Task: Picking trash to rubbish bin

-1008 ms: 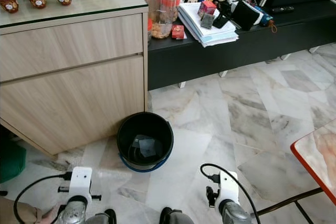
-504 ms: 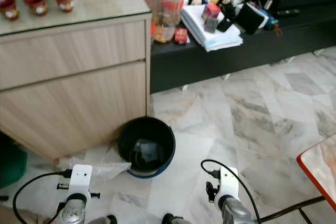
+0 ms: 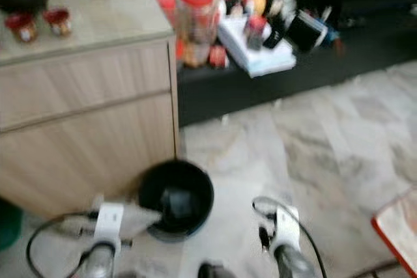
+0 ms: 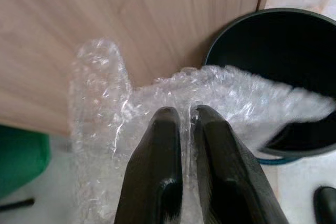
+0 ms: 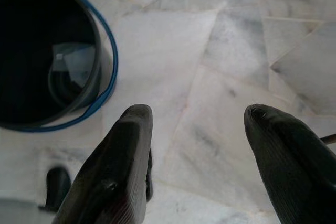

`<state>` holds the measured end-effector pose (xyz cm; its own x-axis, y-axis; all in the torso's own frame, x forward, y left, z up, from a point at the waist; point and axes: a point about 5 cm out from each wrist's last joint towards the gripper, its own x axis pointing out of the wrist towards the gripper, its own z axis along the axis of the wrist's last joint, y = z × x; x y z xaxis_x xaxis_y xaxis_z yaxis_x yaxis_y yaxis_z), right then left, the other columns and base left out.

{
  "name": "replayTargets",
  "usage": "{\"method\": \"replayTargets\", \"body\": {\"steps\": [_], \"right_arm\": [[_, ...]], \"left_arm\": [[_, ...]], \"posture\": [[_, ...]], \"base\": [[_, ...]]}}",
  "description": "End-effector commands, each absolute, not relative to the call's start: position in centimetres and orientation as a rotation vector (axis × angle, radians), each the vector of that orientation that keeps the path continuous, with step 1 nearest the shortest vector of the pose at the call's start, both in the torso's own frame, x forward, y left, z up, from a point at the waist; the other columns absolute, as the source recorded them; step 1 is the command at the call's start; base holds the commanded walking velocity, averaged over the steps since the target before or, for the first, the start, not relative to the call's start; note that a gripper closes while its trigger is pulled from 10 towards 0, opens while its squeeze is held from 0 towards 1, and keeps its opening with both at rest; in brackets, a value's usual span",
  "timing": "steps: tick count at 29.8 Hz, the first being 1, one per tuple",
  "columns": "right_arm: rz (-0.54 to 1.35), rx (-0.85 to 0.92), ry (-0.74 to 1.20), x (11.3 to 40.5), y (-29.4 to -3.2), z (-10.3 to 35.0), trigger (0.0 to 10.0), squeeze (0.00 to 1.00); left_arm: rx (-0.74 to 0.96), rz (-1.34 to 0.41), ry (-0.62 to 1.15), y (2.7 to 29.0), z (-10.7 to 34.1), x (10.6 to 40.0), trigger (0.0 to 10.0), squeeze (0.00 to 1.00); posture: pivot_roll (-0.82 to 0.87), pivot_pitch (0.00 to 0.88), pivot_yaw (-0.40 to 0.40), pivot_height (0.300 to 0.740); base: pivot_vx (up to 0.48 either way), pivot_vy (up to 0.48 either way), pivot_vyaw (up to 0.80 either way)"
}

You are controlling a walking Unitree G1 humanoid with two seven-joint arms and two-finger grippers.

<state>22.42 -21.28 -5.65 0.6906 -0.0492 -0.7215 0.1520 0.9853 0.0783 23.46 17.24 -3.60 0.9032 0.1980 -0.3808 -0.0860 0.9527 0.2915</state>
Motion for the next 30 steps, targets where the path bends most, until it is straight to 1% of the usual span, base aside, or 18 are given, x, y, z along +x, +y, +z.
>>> {"method": "replayTargets", "body": {"steps": [1,7,9,13,14,15,17,19,21,23,24,28,30], "right_arm": [[-0.117,0.155,0.825,21.7,-21.0,-6.2,10.0,0.0],[-0.105,0.145,0.825,21.7,-20.7,-6.2,10.0,0.0],[-0.112,0.141,0.825,21.7,-20.8,-6.2,10.0,0.0],[-0.111,0.122,0.818,21.9,-20.8,-6.1,10.0,0.0],[-0.114,0.118,0.806,22.1,-21.0,-5.9,10.0,0.0],[-0.114,0.121,0.795,22.4,-21.0,-5.7,10.0,0.0],[-0.102,0.122,0.767,23.2,-21.0,-5.2,10.0,0.0],[-0.066,0.108,0.734,24.1,-20.9,-4.5,10.0,0.0],[-0.043,0.114,0.72,24.7,-20.8,-4.2,10.0,0.0],[-0.007,0.14,0.697,25.3,-20.5,-3.7,10.0,0.0],[0.047,0.16,0.672,26.1,-20.0,-3.1,10.0,0.0],[0.141,0.204,0.61,27.6,-19.3,-1.7,10.0,0.0],[0.222,0.207,0.573,28.5,-18.6,-0.9,10.0,0.0]], "left_arm": [[0.285,0.163,0.452,17.8,-4.2,22.6,10.0,0.0],[0.32,0.125,0.391,17.2,-3.4,23.4,10.0,0.0],[0.354,0.089,0.345,16.8,-2.8,24.0,10.0,0.0],[0.364,0.028,0.31,15.9,-2.2,24.9,10.0,0.0],[0.338,-0.079,0.332,14.7,-2.3,25.2,10.0,0.0],[0.298,-0.138,0.358,13.9,-2.4,25.3,10.0,0.0],[0.256,-0.215,0.359,12.8,-2.3,25.5,10.0,0.0],[0.237,-0.247,0.361,12.3,-2.2,25.7,10.0,0.0],[0.247,-0.266,0.386,12.1,-2.4,25.6,10.0,0.0],[0.223,-0.28,0.416,11.9,-2.7,25.4,10.0,0.0],[0.209,-0.277,0.451,12.1,-3.1,25.1,10.0,0.0],[0.155,-0.238,0.504,12.9,-3.6,24.8,10.0,0.0],[0.188,-0.219,0.521,13.6,-3.8,24.6,10.0,0.0]], "posture": [[0.09,0.236,-0.122,0.74],[0.09,0.238,-0.12,0.74],[0.09,0.236,-0.12,0.74],[0.1,0.237,-0.12,0.74],[0.1,0.237,-0.119,0.74],[0.1,0.237,-0.118,0.74],[0.1,0.236,-0.116,0.74],[0.09,0.234,-0.113,0.74],[0.09,0.233,-0.113,0.74],[0.08,0.228,-0.113,0.74],[0.08,0.228,-0.113,0.74],[0.07,0.226,-0.117,0.74],[0.08,0.226,-0.122,0.74]], "base": [[0.315,0.0,-0.76],[0.319,0.0,0.0],[0.319,0.0,0.0],[0.317,0.0,0.0],[0.266,0.0,0.0],[0.0,0.0,0.0],[0.0,0.0,0.0],[0.0,0.0,0.0],[0.0,0.0,0.0],[0.0,0.0,0.0],[0.0,0.0,0.0],[0.0,0.0,0.0],[0.0,0.0,0.0]]}}
